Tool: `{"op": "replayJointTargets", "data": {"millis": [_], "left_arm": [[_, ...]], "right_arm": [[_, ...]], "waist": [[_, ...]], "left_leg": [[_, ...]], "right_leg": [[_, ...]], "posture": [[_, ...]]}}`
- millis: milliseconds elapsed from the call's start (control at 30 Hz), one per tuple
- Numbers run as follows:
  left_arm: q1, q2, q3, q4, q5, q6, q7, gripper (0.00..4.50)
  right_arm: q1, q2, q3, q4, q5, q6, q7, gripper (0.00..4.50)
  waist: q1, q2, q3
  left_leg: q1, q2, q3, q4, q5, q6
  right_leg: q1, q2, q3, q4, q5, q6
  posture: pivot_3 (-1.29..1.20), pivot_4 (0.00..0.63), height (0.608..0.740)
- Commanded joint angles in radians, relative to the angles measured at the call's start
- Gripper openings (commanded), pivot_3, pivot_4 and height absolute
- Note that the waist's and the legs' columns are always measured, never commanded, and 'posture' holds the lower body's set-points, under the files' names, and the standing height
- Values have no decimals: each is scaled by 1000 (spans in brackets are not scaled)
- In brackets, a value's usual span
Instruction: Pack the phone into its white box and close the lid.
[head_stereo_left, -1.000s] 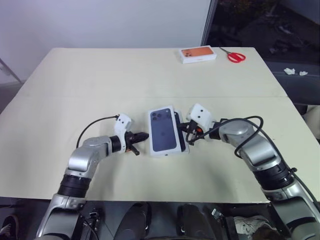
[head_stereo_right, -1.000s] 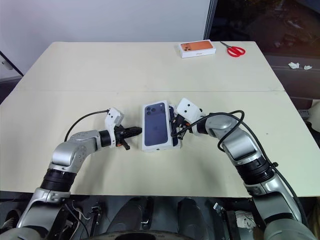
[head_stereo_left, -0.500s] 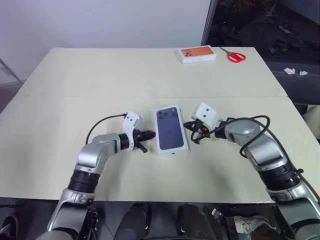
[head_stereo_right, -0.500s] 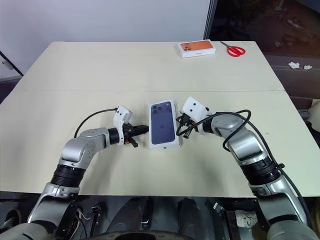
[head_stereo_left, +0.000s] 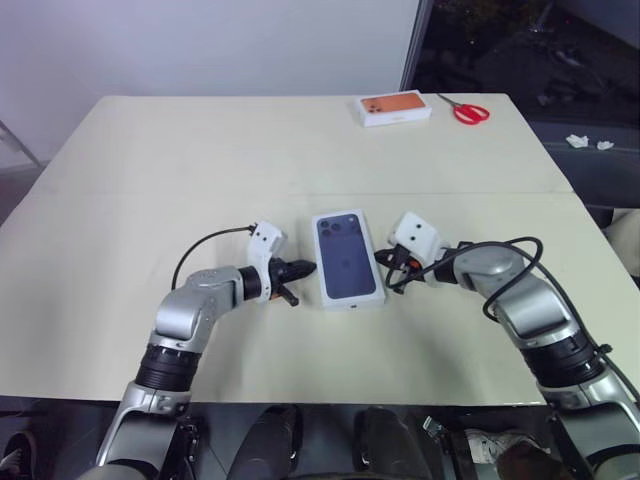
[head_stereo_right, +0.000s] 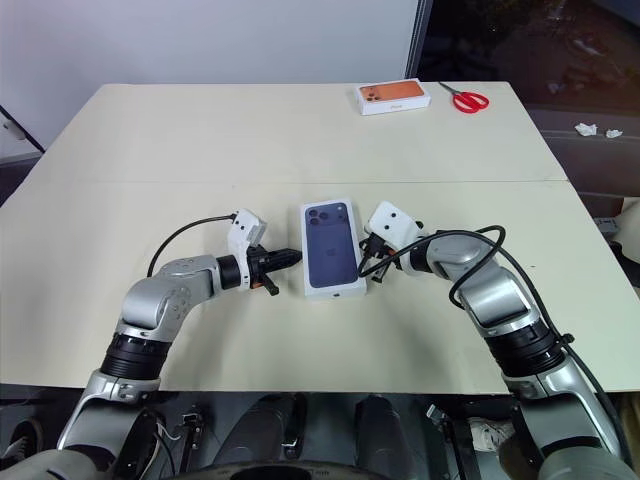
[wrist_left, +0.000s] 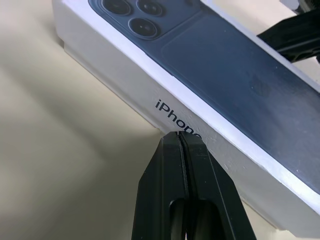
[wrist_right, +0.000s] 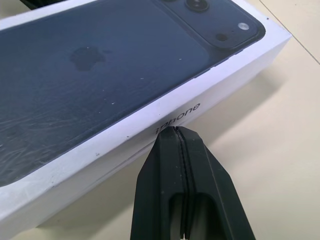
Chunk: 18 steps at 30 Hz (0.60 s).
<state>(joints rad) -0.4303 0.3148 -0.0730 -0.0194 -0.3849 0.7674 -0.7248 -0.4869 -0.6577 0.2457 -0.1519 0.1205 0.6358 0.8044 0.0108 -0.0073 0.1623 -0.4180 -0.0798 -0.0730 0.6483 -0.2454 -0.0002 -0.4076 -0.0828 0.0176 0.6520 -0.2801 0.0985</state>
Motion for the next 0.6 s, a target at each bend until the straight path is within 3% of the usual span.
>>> {"op": "replayJointTargets", "data": {"millis": [33,600], "left_arm": [[-2,-7,-2,-57,-33,1,-6,62],[-12,-36,-21,-31,-17,-12,-1,62]], "right_arm": [[-12,-3,1,-57,-5,-14,15,0],[3,-21,-8,-35,-48,-39,21,0]], "waist": [[0,0,0],[2,0,0]], "left_leg": [[0,0,0,0,0,0],[0,0,0,0,1,-2]], "right_leg": [[0,0,0,0,0,0],[0,0,0,0,0,0]], "posture": [[0,150,740],[0,150,740]]}}
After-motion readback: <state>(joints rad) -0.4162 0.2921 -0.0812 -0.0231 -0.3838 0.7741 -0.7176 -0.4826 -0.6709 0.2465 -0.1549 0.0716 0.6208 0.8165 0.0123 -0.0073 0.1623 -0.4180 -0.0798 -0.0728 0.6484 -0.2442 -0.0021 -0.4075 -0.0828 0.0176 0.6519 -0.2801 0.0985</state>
